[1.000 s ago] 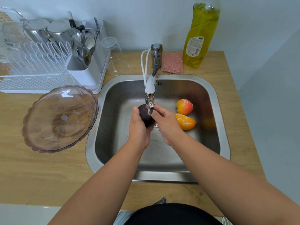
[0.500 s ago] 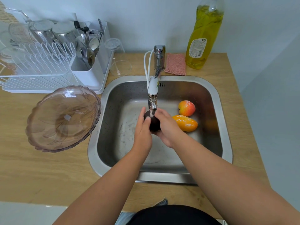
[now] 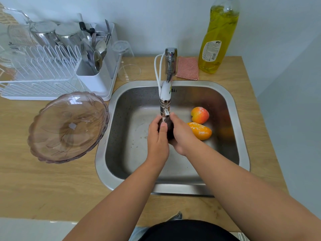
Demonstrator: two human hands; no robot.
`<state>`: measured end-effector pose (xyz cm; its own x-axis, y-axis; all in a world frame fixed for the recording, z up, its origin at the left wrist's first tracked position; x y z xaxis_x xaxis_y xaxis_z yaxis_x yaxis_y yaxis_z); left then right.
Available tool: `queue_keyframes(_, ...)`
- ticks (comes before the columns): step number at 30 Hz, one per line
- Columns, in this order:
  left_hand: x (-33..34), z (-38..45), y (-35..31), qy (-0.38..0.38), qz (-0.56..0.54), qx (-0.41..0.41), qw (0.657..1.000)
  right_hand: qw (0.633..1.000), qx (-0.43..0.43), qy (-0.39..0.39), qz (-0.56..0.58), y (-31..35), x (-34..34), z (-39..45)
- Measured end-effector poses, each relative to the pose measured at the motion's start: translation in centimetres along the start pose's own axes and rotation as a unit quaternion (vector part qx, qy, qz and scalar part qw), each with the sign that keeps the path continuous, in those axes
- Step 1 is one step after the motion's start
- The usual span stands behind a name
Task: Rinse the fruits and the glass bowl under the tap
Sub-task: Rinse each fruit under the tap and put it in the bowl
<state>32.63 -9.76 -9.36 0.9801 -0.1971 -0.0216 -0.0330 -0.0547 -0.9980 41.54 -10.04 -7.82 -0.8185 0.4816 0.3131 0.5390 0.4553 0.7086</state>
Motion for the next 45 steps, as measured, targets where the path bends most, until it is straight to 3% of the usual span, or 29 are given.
queue_keyframes(4, -0.8, 1.2, -0.6, -0.069, -0.090, -0.104, 0.988, 0.994, -0.070, 0.048, -0.070, -1.2, 0.4, -0.1)
queue_keyframes(7, -1.0, 1.7, -1.0, -0.068, -0.160, -0.194, 0.966, 0.983, -0.120, 0.036, -0.132, -1.8, 0.5, 0.0)
queue_keyframes(10, -1.2, 1.5, -1.5, -0.035, -0.156, -0.151, 0.976, 0.986, -0.124, 0.034, -0.107, -1.3, 0.6, -0.2)
queue_keyframes(15, -1.2, -0.3, -1.2, -0.037, -0.074, -0.068, 0.994, 0.999, -0.032, 0.012, -0.017, -1.3, -0.3, 0.3)
queue_keyframes(20, -2.3, -1.3, -0.9, -0.011, -0.004, -0.039, 0.999, 0.996, 0.046, 0.029, -0.076, -2.2, -1.3, -1.0)
queue_keyframes(23, -3.7, -0.8, -0.4, -0.007, 0.033, -0.055, 0.998, 0.991, 0.013, 0.058, -0.121, -3.0, -1.2, -1.9)
queue_keyframes(28, -5.5, -1.4, -0.7, 0.029, 0.093, -0.078, 0.992, 0.995, -0.041, 0.050, -0.073, -3.7, -1.3, -2.6)
queue_keyframes(34, -7.9, -2.6, -1.5, -0.013, 0.043, -0.159, 0.986, 0.995, -0.062, 0.057, -0.050, -4.6, -0.6, -2.9)
queue_keyframes(45, -10.9, -4.5, -2.7, 0.015, 0.074, -0.075, 0.994, 0.977, -0.114, 0.073, -0.162, -4.3, 0.8, -3.7)
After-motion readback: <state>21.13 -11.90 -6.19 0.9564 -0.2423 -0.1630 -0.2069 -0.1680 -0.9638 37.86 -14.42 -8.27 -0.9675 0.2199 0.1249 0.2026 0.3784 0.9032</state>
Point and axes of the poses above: each hand's wrist, its own z-axis towards the middle knuckle, its own x-axis out of the palm, y = z × x, the point moved 3 cm from there along z, towards the middle knuckle, and after that the axes turned 3 degrees about x, right-handed, at the moved point
